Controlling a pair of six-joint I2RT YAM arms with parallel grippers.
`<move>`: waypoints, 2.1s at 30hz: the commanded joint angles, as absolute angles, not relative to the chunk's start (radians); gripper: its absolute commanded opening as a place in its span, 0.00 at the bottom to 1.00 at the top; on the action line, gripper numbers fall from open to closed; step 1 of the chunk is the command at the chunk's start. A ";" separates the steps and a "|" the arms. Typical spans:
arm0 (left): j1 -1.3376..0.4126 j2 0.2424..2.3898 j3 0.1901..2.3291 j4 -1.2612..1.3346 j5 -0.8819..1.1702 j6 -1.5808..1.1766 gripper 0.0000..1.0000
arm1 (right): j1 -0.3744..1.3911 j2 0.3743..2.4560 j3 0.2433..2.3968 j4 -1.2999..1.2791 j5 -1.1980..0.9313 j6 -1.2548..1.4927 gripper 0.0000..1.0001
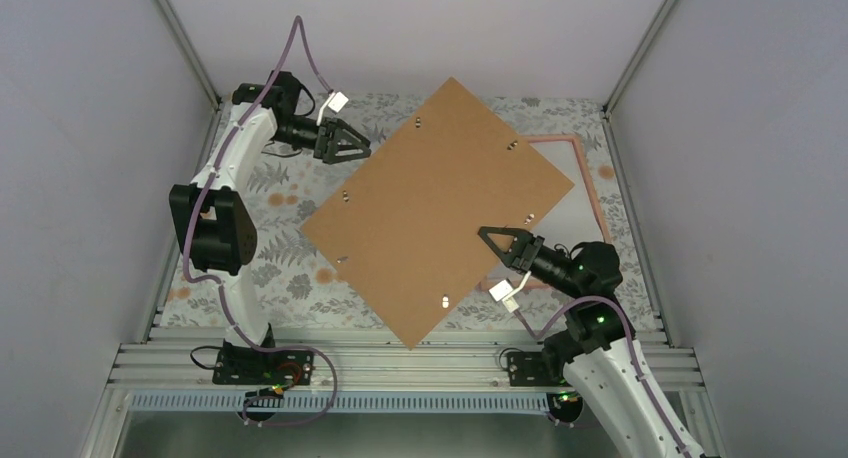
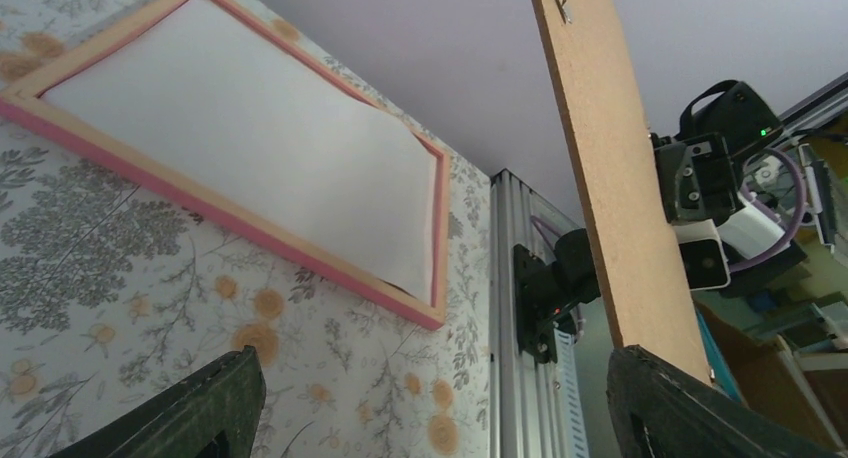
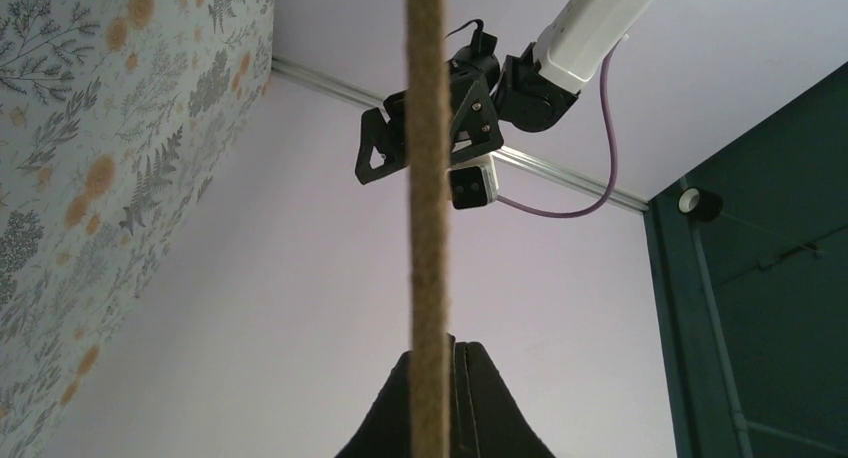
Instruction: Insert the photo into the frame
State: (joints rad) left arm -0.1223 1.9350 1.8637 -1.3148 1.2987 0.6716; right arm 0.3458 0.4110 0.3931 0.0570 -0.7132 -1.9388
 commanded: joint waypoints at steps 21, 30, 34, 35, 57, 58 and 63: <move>-0.138 1.956 1.751 -1.356 1.389 0.716 0.88 | 0.350 0.408 0.397 0.106 -0.736 -1.951 0.04; -0.193 1.950 1.745 -1.356 1.408 0.711 0.73 | 0.350 0.415 0.400 0.100 -0.728 -1.960 0.04; -0.206 1.954 1.728 -1.356 1.421 0.713 0.60 | 0.350 0.415 0.387 0.103 -0.720 -1.967 0.04; -0.207 1.954 1.723 -1.356 1.424 0.713 0.57 | 0.350 0.414 0.384 0.109 -0.716 -1.967 0.04; -0.228 1.929 1.623 -1.356 1.503 0.769 0.36 | 0.348 0.437 0.362 0.150 -0.681 -1.981 0.07; -0.227 1.928 1.619 -1.357 1.509 0.772 0.36 | 0.349 0.437 0.362 0.148 -0.679 -1.983 0.08; -0.228 1.919 1.612 -1.357 1.529 0.782 0.31 | 0.349 0.435 0.356 0.137 -0.664 -1.985 0.16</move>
State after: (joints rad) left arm -0.2207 1.9614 1.6157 -1.3632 1.4570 0.7307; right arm 0.3458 0.4442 0.3557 0.0731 -0.6754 -1.9709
